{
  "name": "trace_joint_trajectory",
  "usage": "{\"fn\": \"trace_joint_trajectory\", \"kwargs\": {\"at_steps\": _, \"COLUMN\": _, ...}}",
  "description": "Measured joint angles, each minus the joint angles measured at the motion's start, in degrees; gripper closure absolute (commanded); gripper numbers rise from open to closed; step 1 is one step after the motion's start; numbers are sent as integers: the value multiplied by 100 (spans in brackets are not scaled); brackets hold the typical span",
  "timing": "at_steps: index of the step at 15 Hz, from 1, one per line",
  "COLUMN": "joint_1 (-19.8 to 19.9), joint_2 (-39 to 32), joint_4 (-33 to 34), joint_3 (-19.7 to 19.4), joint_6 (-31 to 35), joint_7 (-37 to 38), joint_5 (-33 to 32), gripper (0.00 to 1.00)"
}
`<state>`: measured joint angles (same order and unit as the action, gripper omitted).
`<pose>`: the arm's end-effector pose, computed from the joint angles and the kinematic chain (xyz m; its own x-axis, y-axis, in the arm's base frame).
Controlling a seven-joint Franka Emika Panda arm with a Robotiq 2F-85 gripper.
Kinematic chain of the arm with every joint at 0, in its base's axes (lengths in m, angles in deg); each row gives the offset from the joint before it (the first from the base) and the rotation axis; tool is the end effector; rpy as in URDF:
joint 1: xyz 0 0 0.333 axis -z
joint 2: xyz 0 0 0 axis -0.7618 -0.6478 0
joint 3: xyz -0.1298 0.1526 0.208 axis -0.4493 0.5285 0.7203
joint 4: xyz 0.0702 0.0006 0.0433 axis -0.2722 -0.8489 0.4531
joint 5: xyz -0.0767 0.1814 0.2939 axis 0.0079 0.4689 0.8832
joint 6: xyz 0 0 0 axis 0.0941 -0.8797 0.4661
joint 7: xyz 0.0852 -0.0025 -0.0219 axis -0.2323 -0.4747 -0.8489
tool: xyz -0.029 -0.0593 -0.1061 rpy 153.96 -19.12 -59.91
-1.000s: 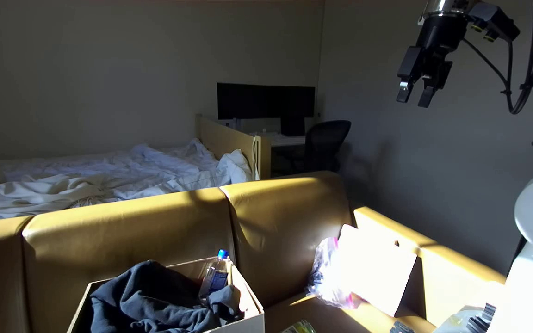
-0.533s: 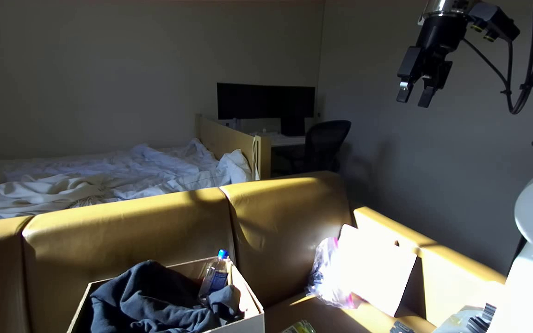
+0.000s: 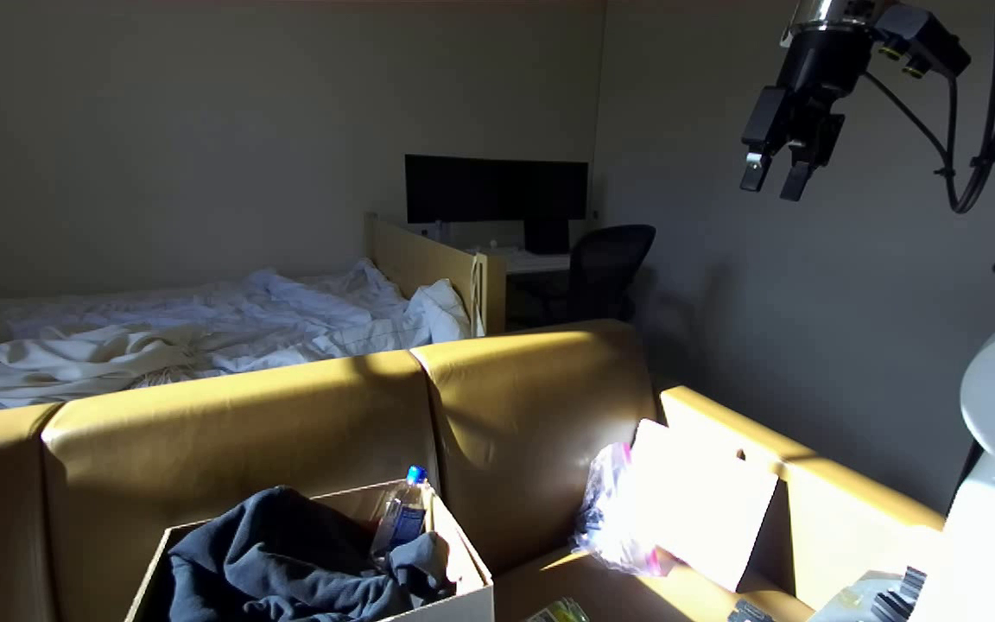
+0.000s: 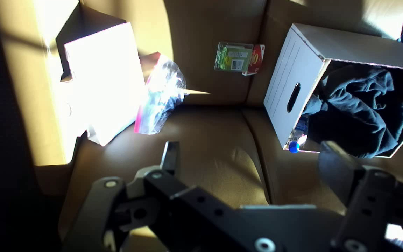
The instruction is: Pick up the bottle from the box and put it on the sofa
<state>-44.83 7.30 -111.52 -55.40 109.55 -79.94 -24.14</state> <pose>0.2561 -0.1149 0.5476 0.9881 -0.0275 0.1511 -0.0102 -0.9934 -0.1139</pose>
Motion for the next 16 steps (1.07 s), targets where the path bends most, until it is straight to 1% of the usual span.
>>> {"fn": "trace_joint_trajectory", "kwargs": {"at_steps": 16, "joint_1": 0, "joint_2": 0, "joint_4": 0, "joint_3": 0, "joint_6": 0, "joint_7": 0, "joint_5": 0, "gripper": 0}}
